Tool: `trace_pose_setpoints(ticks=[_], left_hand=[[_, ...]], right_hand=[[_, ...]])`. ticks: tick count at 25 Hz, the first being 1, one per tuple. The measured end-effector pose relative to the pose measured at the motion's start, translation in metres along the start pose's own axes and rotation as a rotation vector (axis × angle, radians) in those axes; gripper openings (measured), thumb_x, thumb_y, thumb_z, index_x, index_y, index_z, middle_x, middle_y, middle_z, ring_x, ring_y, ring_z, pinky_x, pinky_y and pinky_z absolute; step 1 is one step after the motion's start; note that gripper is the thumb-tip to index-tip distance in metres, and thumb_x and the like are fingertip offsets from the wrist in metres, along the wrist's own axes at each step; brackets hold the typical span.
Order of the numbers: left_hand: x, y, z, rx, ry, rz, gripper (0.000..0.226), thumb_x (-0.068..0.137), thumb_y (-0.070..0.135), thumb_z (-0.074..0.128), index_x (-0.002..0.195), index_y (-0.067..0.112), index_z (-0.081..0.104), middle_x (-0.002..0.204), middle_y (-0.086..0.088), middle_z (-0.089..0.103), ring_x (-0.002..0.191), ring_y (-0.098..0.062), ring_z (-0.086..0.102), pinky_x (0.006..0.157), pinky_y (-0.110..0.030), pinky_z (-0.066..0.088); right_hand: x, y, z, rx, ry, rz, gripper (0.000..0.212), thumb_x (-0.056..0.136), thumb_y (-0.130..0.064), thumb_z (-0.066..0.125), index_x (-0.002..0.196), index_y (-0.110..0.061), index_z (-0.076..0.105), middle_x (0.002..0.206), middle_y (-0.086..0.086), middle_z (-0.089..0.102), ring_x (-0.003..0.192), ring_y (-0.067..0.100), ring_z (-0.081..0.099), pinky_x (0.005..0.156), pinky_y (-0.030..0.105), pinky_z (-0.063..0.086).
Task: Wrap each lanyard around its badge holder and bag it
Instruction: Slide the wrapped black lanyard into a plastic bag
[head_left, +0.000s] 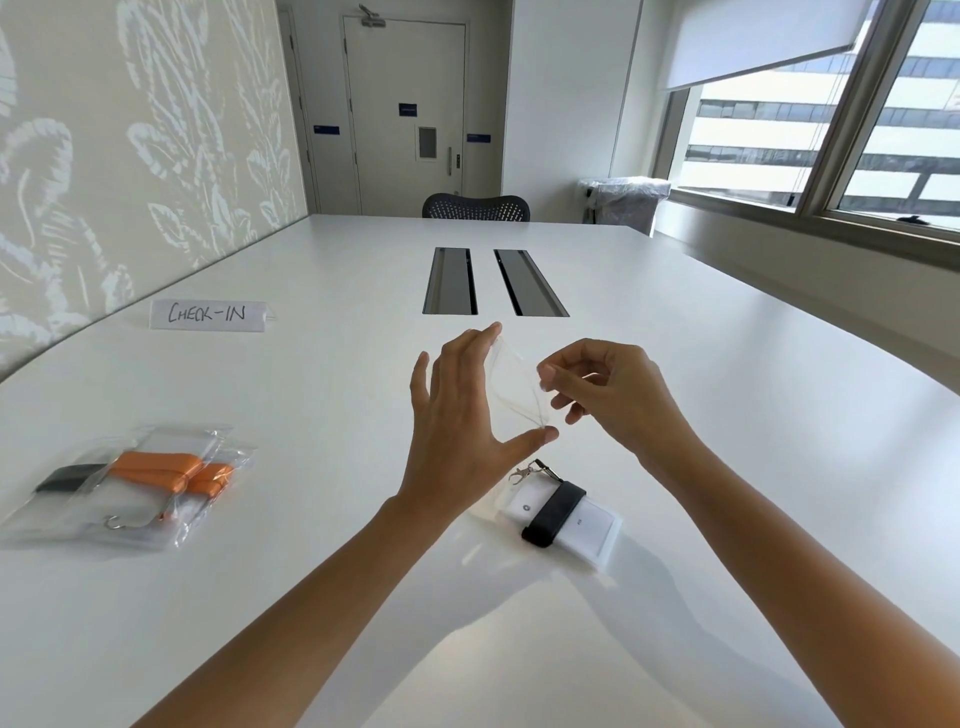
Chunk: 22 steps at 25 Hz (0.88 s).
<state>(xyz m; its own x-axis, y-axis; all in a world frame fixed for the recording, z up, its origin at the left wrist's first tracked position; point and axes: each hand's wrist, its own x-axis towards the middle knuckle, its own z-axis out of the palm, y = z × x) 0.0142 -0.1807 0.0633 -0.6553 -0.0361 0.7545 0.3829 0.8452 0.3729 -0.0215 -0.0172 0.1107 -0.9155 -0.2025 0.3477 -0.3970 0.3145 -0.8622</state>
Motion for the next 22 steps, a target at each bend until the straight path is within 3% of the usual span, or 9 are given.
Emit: trace_pose_setpoints(ticks=[2, 4, 6, 8, 12, 15, 19, 22], left_hand=[[-0.001, -0.009, 0.0, 0.046, -0.013, -0.009, 0.098, 0.07, 0.063, 0.068, 0.146, 0.015, 0.028, 0.145, 0.0, 0.036, 0.138, -0.014, 0.03, 0.118, -0.049, 0.013], [-0.003, -0.019, 0.0, 0.077, -0.03, -0.022, 0.098, 0.071, 0.06, 0.071, 0.146, 0.014, 0.028, 0.148, 0.0, 0.033, 0.141, -0.016, 0.027, 0.118, -0.049, 0.011], [-0.005, -0.026, 0.0, 0.079, -0.051, -0.053, 0.099, 0.071, 0.056, 0.073, 0.147, 0.013, 0.027, 0.151, 0.0, 0.03, 0.144, -0.016, 0.022, 0.119, -0.05, 0.01], [-0.005, -0.029, 0.001, 0.074, -0.057, -0.071, 0.099, 0.071, 0.055, 0.074, 0.147, 0.013, 0.026, 0.151, 0.0, 0.03, 0.145, -0.016, 0.021, 0.118, -0.05, 0.009], [-0.002, -0.03, -0.001, 0.07, -0.039, -0.081, 0.1, 0.071, 0.054, 0.075, 0.148, 0.013, 0.026, 0.15, 0.0, 0.031, 0.144, -0.017, 0.022, 0.118, -0.05, 0.01], [-0.001, -0.032, -0.002, 0.071, -0.045, -0.102, 0.102, 0.07, 0.053, 0.076, 0.148, 0.014, 0.024, 0.15, 0.0, 0.031, 0.144, -0.017, 0.022, 0.118, -0.051, 0.01], [-0.002, -0.033, -0.003, 0.078, -0.049, -0.114, 0.103, 0.069, 0.054, 0.075, 0.148, 0.013, 0.023, 0.149, -0.001, 0.032, 0.143, -0.018, 0.023, 0.118, -0.051, 0.01], [0.0, -0.036, -0.003, 0.094, -0.041, -0.126, 0.103, 0.07, 0.056, 0.074, 0.149, 0.013, 0.023, 0.149, -0.002, 0.032, 0.144, -0.018, 0.023, 0.118, -0.051, 0.01]], right_hand=[[-0.001, 0.006, -0.004, -0.133, 0.003, 0.04, 0.004, 0.084, -0.021, 0.074, 0.086, -0.019, 0.072, 0.074, -0.004, 0.071, 0.064, 0.017, 0.068, 0.059, 0.027, 0.058], [-0.004, 0.014, -0.009, -0.372, -0.131, 0.165, 0.018, 0.081, -0.029, 0.077, 0.095, -0.02, 0.069, 0.084, -0.004, 0.07, 0.067, 0.015, 0.064, 0.064, 0.029, 0.055], [-0.008, 0.02, -0.01, -0.649, -0.345, 0.303, 0.043, 0.078, -0.042, 0.078, 0.109, -0.016, 0.064, 0.1, -0.001, 0.067, 0.086, 0.013, 0.059, 0.072, 0.027, 0.047], [-0.013, 0.024, -0.006, -0.764, -0.474, 0.371, 0.062, 0.076, -0.049, 0.077, 0.121, -0.011, 0.057, 0.115, 0.002, 0.061, 0.107, 0.018, 0.054, 0.084, 0.028, 0.046], [-0.02, 0.025, 0.008, -0.782, -0.527, 0.432, 0.065, 0.075, -0.042, 0.08, 0.122, -0.003, 0.058, 0.118, 0.011, 0.064, 0.112, 0.025, 0.057, 0.092, 0.035, 0.048], [-0.018, 0.025, 0.008, -0.66, -0.512, 0.499, 0.055, 0.069, -0.034, 0.086, 0.109, -0.002, 0.065, 0.1, 0.005, 0.065, 0.091, 0.022, 0.057, 0.073, 0.031, 0.045], [-0.016, 0.029, 0.005, -0.45, -0.452, 0.568, 0.051, 0.061, -0.024, 0.092, 0.097, -0.015, 0.058, 0.11, 0.009, 0.063, 0.093, 0.022, 0.056, 0.062, 0.025, 0.04], [-0.012, 0.032, 0.002, -0.363, -0.397, 0.546, 0.042, 0.056, -0.021, 0.094, 0.086, -0.014, 0.066, 0.102, 0.012, 0.068, 0.081, 0.021, 0.059, 0.058, 0.025, 0.041]])
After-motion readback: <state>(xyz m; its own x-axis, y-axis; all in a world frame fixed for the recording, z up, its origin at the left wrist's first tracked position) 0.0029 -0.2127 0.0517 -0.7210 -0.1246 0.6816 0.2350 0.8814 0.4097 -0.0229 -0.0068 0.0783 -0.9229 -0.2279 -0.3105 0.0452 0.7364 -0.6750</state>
